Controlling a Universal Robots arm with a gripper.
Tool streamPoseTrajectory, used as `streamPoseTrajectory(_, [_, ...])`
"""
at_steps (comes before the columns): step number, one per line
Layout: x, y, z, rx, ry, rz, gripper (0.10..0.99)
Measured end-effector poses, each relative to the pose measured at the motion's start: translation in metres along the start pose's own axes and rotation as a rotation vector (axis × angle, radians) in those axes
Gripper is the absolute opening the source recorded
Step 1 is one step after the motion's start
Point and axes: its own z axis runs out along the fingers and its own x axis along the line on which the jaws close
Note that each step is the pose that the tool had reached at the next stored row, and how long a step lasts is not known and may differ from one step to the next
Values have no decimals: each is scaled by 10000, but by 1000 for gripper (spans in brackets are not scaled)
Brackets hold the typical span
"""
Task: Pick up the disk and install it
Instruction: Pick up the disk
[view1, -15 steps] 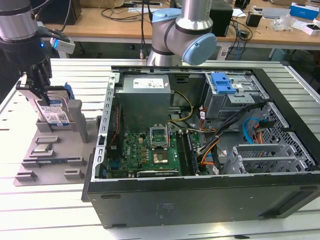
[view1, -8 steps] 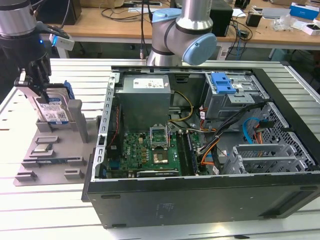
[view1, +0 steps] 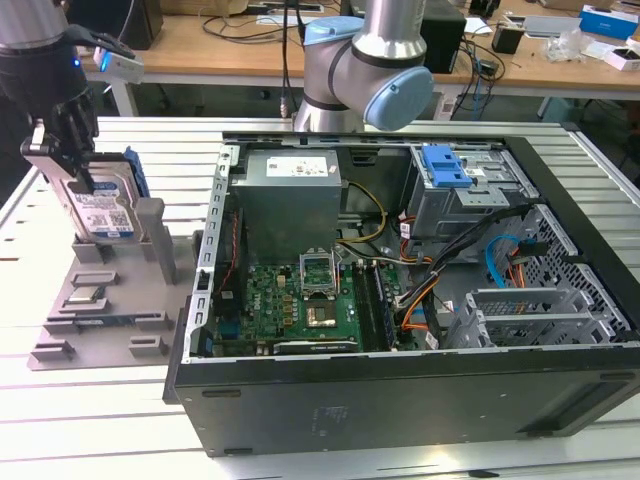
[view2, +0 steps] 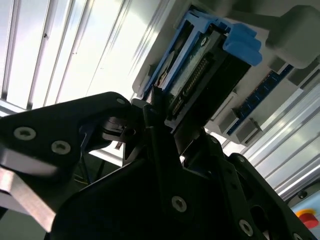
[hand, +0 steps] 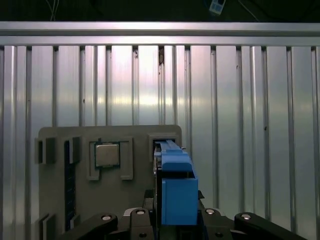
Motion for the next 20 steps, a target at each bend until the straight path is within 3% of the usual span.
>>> streamPoseTrajectory(4, [-13, 3, -91, 1, 0, 0, 365])
streamPoseTrajectory(14, [-52, 18, -436, -2, 1, 0, 365])
streamPoseTrajectory(20, [-66, 26, -599, -2, 1, 0, 365])
